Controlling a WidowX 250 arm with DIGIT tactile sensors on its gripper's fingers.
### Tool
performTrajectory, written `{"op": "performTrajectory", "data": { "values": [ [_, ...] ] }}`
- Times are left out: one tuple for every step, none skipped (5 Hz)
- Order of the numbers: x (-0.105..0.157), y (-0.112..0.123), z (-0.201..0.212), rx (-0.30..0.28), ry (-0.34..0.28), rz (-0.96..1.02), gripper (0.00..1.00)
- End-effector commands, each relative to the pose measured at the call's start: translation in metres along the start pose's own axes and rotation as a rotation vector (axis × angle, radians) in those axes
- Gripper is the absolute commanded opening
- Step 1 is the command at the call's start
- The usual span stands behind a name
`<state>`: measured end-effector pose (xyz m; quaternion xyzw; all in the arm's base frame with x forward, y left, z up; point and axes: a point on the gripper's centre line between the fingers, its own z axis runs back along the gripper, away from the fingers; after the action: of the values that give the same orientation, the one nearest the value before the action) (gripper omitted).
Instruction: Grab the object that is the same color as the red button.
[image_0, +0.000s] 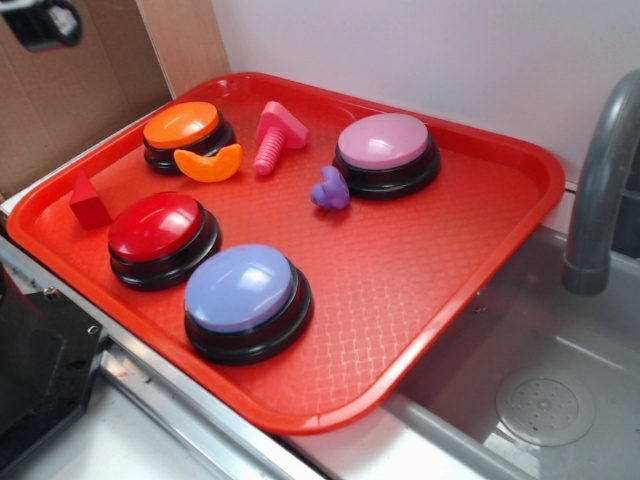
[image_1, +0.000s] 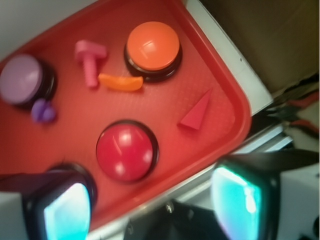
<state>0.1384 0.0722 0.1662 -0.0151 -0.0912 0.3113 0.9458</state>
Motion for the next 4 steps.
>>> {"op": "performTrajectory", "data": {
  "values": [
    [0.019, 0.041, -0.055, 0.101, -0.106, 0.327, 1.00],
    [0.026, 0.051, -0.090, 0.090, -0.104, 0.369, 1.00],
    [0.031, 0.054, -0.112, 0.107, -0.107, 0.408, 1.00],
    [0.032, 0.056, -0.129, 0.145, -0.088, 0.406, 1.00]
  ]
}}
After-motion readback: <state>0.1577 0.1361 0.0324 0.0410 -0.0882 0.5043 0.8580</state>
